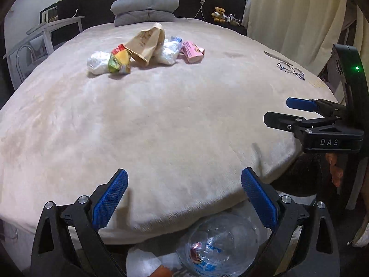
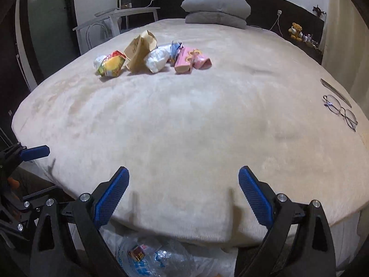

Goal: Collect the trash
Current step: 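Raise both tools back over the bed toward the remaining trash, then grasp the red-yellow chip bag with the left gripper while the right gripper grasps the pink carton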

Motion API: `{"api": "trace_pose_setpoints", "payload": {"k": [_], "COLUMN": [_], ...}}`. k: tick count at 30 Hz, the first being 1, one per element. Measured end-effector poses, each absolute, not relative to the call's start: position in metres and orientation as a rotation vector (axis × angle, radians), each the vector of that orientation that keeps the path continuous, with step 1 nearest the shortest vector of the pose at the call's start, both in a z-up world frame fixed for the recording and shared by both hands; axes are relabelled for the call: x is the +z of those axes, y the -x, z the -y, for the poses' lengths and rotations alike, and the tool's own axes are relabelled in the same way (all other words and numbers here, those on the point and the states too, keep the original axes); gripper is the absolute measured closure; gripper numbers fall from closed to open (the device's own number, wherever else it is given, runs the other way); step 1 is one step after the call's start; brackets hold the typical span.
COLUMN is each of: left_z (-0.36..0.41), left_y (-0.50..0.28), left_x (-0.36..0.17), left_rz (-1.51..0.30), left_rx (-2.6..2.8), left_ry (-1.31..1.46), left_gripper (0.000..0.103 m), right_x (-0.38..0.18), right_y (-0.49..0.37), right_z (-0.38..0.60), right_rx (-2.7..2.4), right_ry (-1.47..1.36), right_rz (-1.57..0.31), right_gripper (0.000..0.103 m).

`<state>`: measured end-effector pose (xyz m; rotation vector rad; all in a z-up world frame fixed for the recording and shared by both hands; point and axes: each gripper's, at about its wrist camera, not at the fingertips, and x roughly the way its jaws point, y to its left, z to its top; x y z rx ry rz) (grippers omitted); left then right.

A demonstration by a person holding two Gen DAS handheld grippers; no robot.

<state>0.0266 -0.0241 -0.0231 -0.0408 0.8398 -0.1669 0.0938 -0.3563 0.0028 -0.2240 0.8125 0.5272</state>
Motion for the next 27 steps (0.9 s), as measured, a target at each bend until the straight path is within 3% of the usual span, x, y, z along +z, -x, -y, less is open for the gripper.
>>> {"api": "trace_pose_setpoints", "payload": {"k": [8,21,27], "left_z": [-0.016,-0.044,-0.055], "left_y": [-0.077,-0.170,-0.203], "left_x": [-0.009,-0.010,-0.012], "left_rz": [-0.811,-0.838,-0.848], "left_rx": [-0.111,-0.058,-0.035], "left_ry": [0.060,0.047,0.067], "left_gripper": [0.006,0.006,0.008], "right_x": [0.014,0.002,-0.004], "right_y": [-0.159,-0.250,-0.276], "right_z": [0.321,0.296,0.280], "right_rx": [0.588,0.598,0.609], "right_ry": [0.252,0.146,0.144], "right_rz": [-0.751,-0.828,-0.849], "right_gripper": [0.009,0.009,0.016]}}
